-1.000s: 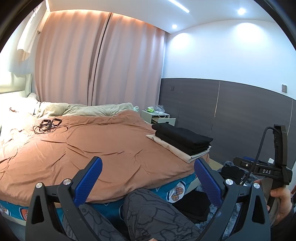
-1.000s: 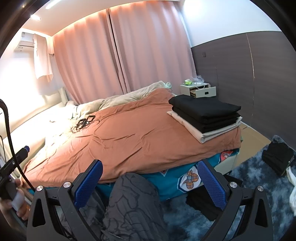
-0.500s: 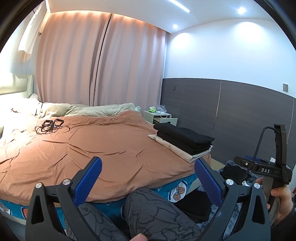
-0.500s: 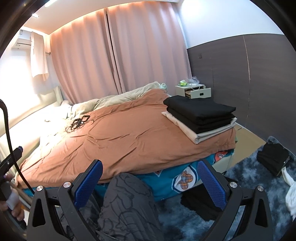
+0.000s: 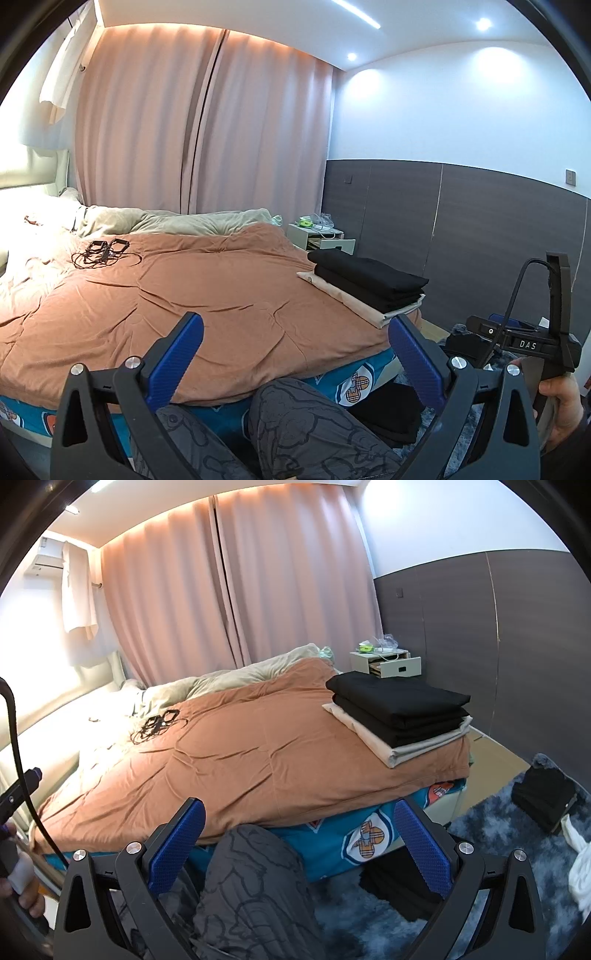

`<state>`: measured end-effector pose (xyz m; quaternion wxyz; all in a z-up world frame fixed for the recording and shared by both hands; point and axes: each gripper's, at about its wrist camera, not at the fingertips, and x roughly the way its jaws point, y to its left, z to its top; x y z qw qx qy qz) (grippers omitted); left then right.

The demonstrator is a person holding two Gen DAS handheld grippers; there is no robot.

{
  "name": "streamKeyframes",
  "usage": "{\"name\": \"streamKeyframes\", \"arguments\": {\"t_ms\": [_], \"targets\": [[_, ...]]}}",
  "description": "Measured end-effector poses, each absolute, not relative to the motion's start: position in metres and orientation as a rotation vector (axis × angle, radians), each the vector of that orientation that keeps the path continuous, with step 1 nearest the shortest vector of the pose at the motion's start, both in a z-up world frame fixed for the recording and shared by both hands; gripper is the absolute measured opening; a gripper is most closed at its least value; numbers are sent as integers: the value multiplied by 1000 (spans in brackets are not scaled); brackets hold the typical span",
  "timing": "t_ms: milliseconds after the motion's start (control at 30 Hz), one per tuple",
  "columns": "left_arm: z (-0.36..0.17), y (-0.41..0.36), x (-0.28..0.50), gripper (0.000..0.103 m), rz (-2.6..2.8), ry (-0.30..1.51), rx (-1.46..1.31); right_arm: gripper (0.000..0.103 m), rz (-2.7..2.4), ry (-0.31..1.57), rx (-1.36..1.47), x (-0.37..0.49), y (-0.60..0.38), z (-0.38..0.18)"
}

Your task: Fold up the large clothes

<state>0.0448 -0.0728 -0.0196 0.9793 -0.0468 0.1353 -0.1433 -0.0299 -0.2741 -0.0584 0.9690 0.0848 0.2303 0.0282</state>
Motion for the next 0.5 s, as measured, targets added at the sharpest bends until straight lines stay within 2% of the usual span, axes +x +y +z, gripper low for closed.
{"name": "streamKeyframes", "arguments": {"t_ms": [500], "targets": [[-20,-78,42,102,-282,266,-79,103,40,465,185,-27,-283,-60]]}}
